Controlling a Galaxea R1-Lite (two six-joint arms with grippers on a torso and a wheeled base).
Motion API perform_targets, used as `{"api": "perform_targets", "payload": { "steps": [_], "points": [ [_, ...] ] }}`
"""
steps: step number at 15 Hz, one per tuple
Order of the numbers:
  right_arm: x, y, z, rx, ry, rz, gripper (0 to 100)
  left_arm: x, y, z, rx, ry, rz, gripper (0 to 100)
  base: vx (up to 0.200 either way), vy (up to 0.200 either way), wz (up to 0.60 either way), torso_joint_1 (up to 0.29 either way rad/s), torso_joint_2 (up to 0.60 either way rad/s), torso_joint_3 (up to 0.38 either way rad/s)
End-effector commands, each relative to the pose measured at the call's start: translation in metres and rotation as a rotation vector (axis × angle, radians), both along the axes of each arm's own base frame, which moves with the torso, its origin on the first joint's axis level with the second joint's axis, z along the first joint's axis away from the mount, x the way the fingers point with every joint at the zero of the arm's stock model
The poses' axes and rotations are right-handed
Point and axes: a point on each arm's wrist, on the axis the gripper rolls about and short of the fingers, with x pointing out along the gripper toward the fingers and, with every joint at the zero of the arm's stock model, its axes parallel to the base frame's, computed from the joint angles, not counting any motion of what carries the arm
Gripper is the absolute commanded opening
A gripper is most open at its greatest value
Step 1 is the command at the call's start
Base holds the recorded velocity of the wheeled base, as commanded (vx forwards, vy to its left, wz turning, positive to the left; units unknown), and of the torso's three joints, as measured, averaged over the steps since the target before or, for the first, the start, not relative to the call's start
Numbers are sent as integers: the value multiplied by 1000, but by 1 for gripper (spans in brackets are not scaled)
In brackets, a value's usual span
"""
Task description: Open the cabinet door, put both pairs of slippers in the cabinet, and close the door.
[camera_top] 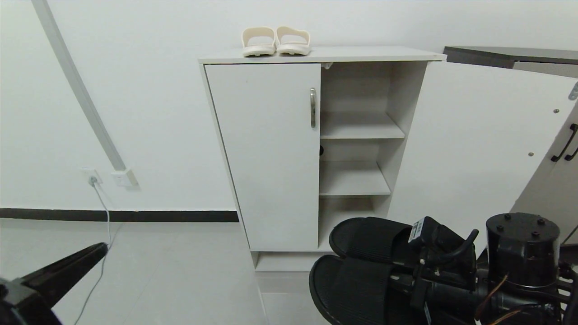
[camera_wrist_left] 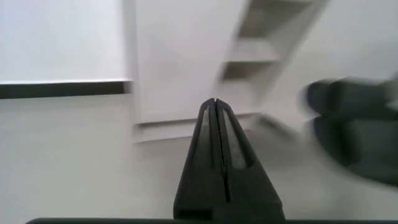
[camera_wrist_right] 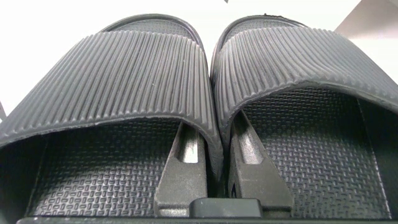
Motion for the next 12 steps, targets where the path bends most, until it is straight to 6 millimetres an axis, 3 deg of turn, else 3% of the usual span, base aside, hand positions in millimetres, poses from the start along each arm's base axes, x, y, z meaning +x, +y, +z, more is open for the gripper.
{"api": "perform_targets", "payload": {
  "steps": [1, 6, 9, 12],
  "points": [
    [-2, -1, 3, 8, -10, 3, 0, -34, 19, -37, 51, -34, 229, 0, 0, 0, 0, 0, 0, 0],
    [-3, 2, 3, 8, -12, 16, 0, -80, 22, -98, 75, -38, 346, 0, 0, 0, 0, 0, 0, 0],
    [-4, 3, 3, 7, -13, 19, 0, -95, 20, -104, 104, -191, 220, 0, 0, 0, 0, 0, 0, 0],
    [-5, 2, 5, 10, -16, 19, 0, -94, 18, -108, 137, -156, 148, 0, 0, 0, 0, 0, 0, 0]
  ]
}}
